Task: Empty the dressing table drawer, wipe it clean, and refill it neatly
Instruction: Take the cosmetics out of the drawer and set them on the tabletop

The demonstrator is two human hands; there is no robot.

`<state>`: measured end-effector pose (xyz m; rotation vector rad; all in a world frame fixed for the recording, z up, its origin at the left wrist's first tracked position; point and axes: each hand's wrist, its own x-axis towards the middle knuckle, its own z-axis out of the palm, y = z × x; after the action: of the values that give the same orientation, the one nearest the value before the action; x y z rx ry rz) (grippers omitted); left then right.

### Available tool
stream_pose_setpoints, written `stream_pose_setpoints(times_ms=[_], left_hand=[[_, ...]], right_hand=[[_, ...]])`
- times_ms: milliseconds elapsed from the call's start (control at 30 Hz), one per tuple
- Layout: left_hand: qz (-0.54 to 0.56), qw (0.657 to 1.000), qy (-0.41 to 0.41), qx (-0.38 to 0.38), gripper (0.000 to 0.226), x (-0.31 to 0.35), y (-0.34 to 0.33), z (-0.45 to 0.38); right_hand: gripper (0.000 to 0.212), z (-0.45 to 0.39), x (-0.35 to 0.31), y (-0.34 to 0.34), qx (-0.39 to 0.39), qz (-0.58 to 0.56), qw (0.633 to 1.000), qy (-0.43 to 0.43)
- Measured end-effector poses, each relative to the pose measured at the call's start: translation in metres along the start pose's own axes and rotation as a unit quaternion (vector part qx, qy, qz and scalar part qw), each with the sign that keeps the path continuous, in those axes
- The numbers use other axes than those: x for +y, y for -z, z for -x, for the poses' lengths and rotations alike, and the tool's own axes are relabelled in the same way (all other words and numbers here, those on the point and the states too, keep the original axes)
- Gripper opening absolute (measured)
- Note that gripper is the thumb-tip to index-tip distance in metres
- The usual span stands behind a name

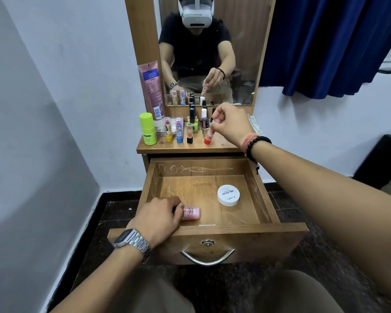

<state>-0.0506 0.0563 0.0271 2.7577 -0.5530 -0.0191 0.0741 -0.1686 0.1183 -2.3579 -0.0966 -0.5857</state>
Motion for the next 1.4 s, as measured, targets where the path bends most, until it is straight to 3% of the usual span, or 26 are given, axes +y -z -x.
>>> stream_pose_setpoints(times_ms=[433,900,1067,1100,1167,1267,1333,1400], left_hand=[[-0.005,1.0,-0.006,0.005,0.025,-0.002,-0.001,-0.002],[0.004,1.0,-0.006,0.001,0.024,-0.001,0.0,-0.001],[0.003,1.0,-0.002,0.0,0.026,-0.001,0.001,-0.001],[0.002,1.0,-0.002,-0.001,0.026,-0.001,0.001,-0.001],[0.002,1.0,-0.004,-0.003,0.026,-0.001,0.001,-0.001],[-0.003,1.0,-0.007,-0.007,0.025,-0.001,0.002,-0.001],[-0.011,1.0,-0.009,-0.008,0.026,0.0,0.002,-0.001],[-0.012,1.0,-0.011,-0.005,0.026,0.0,0.002,0.0]], right_hand=[[0.01,-0.022,-0.013,-0.028,-0.033,0.07,0.997,0.02],[0.014,-0.018,-0.014,-0.016,-0.037,0.09,0.995,0.023],[0.017,-0.001,-0.025,0.001,0.031,0.052,0.997,0.041],[0.024,0.005,-0.027,0.005,0.013,0.048,0.998,0.045],[0.028,0.023,-0.025,0.009,-0.107,0.081,0.99,0.053],[0.01,0.056,0.0,-0.001,-0.3,0.257,0.918,0.036],[0.041,0.079,0.026,-0.011,-0.372,0.334,0.866,-0.002],[0.056,0.095,0.049,-0.02,-0.396,0.352,0.848,-0.021]])
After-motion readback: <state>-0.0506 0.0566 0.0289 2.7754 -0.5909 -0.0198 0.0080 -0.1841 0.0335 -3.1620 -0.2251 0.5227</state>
